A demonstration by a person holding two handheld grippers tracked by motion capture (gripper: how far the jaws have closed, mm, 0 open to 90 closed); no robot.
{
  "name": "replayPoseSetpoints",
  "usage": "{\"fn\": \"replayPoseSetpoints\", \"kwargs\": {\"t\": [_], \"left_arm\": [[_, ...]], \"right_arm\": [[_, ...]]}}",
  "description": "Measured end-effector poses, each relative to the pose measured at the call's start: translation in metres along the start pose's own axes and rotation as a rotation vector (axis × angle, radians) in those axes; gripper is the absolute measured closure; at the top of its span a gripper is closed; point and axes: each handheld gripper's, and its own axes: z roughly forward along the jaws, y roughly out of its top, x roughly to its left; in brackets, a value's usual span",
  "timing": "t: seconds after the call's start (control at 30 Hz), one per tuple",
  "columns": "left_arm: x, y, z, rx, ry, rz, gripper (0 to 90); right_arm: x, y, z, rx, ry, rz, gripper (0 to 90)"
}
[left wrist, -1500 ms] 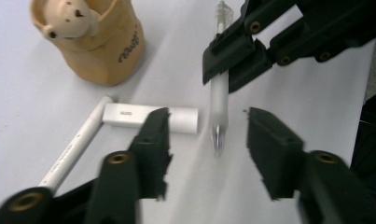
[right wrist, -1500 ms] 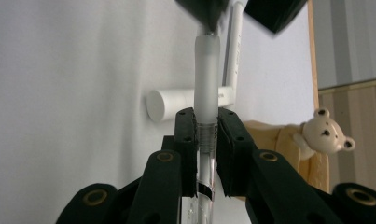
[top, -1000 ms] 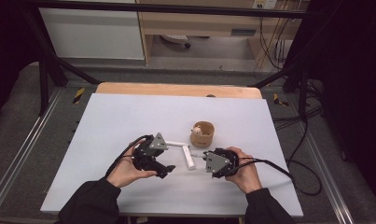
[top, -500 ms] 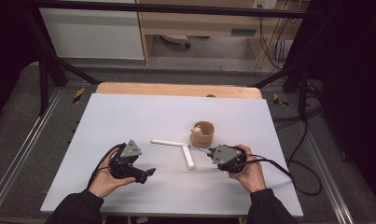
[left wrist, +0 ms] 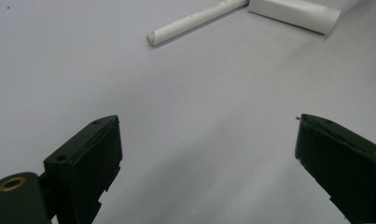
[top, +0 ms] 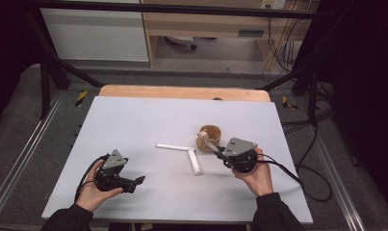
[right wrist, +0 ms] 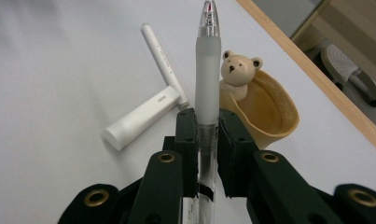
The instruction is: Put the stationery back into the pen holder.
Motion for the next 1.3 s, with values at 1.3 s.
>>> {"fn": "replayPoseSetpoints", "kwargs": {"t": [1.3], "left_arm": [[0.015,-0.024,-0.004,0.015,0.002,-0.050,7.6]], "right_arm": [[-0.043,0.032,0.007,-0.263,-0.100,0.514,79.6]]}}
